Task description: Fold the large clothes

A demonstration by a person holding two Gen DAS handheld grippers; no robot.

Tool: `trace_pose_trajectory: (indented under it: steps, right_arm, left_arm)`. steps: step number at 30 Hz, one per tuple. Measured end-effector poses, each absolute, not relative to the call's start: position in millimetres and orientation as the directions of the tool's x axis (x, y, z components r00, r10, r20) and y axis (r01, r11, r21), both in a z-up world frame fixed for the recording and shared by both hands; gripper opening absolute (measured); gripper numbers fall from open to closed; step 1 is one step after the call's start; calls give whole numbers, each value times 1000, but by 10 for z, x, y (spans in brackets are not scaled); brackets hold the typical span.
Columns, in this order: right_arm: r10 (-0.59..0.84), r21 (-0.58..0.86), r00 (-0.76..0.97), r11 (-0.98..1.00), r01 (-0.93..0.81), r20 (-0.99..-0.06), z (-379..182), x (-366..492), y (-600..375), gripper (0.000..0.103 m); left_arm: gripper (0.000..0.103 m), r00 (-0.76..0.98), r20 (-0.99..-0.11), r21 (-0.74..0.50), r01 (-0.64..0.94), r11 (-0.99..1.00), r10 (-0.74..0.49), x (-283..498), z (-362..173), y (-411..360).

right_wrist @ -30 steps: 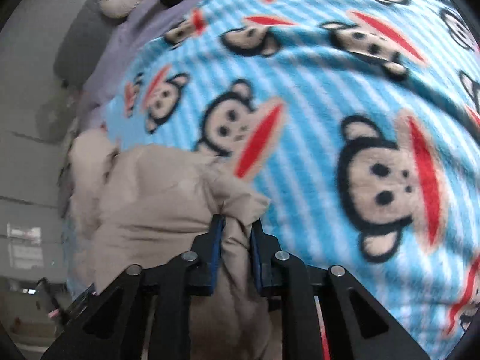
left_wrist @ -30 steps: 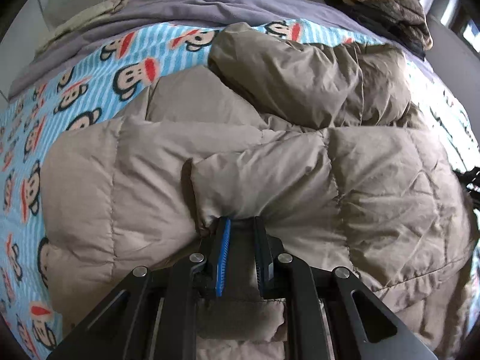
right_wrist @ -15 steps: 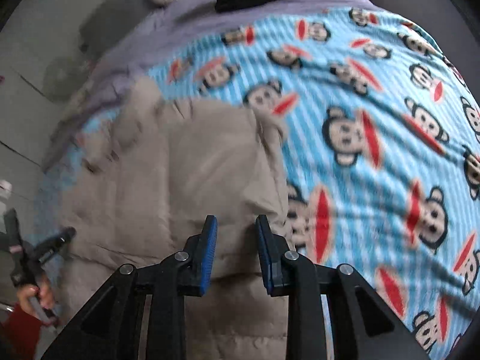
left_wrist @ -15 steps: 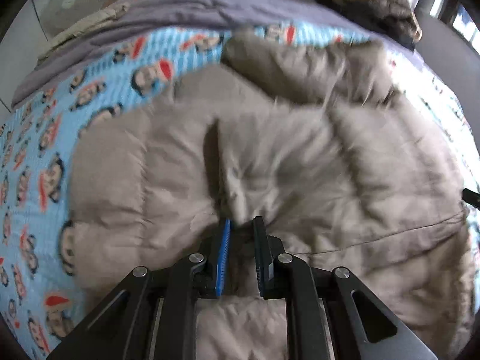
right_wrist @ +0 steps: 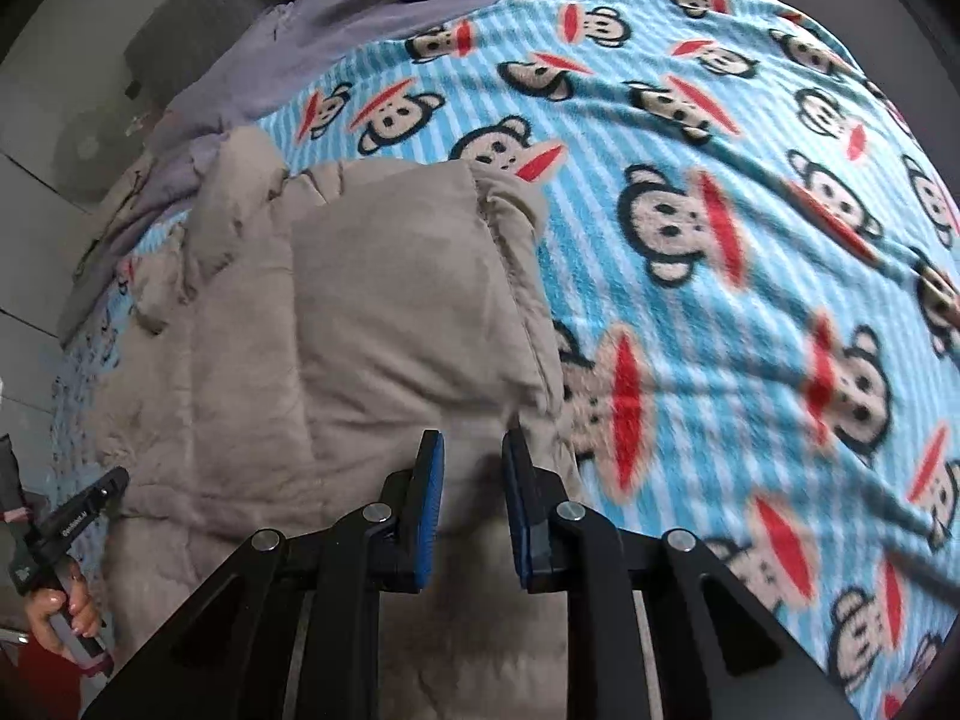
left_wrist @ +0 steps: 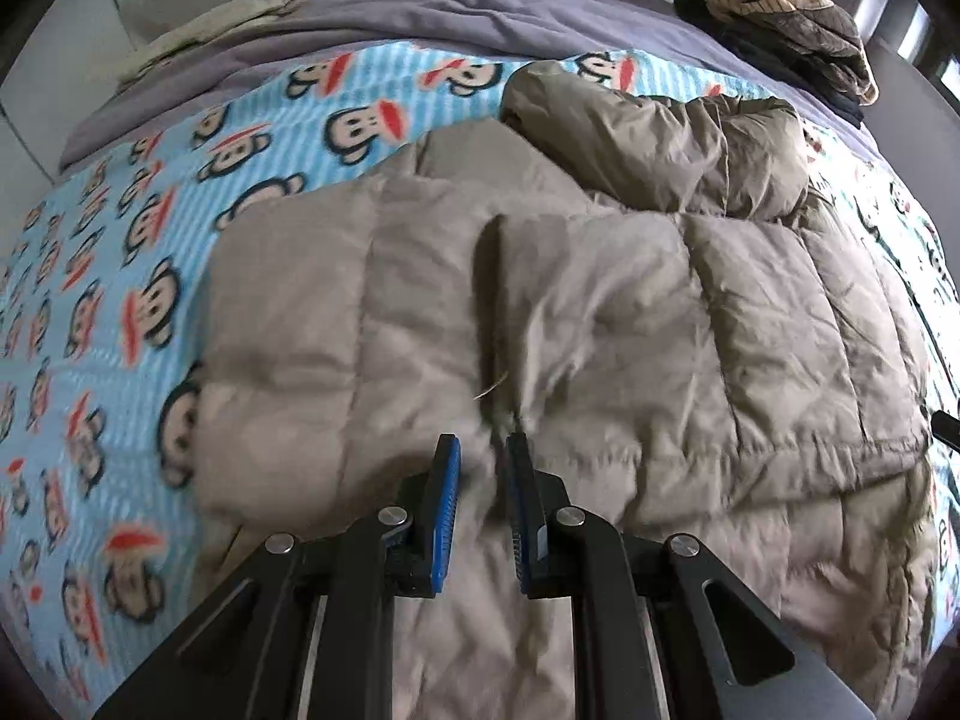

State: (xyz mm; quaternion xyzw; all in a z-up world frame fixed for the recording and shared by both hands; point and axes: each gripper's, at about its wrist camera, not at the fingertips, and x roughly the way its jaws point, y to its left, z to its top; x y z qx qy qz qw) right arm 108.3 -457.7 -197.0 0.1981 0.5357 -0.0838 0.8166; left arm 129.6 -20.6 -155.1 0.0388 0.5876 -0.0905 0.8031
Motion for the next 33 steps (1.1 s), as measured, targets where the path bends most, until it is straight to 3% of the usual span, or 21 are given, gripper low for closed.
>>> trace_pose_trajectory:
  steps: [8,10,12,13,14,15,23,25,27,29,33]
  right_arm:
    - [122,258,372,904,342,-920,-1763,759,-4381,22]
    - [135,265,363,903,339,-922,-1732,693,-4317,28]
    - [148,277,358,898,343,-922,-1709,642,-4278,43]
    - [152,282,358,895,345,-921,-1705,619,-4266,45]
    - [164,292,353,891,348,-921,-1697,584,-4245,45]
    - [174,298,346,889,348,-922,-1698,561,-4226,45]
    - [188,302,326,889,345,-927,-1627,413,-4175,47]
    - [190,304,334,892,335,-923,-1580,378,-4173,60]
    - [191,313,362,895,317,-913,-1510,333,-4166,90]
    - [192,315,379,901,297,-905,-1449,295,-4154,101]
    - [206,317,369,910,268,-906,-1427,241,-4117,103]
  left_arm:
    - [17,273,-960,-25,152,988,-67,921,-1288,-161]
    - [17,278,-958,-28,142,989,-67,855,-1233,-150]
    - [20,270,-960,-46,130,990,-80,786,-1190,-134]
    - [57,259,-962,-54,124,991,-85,751,-1176,-128]
    - [86,253,-965,-49,109,993,-76,722,-1160,-121]
    - [102,273,-961,-30,80,996,-51,671,-1113,-109]
    - [102,255,-966,-20,55,998,-34,461,-985,-112]
    - [102,254,-967,-13,55,998,-26,407,-947,-131]
    - [102,247,-969,-5,59,998,-19,350,-926,-145]
    - [102,234,-972,-14,63,998,-28,287,-920,-169]
    - [102,226,-974,-17,55,998,-29,144,-876,-209]
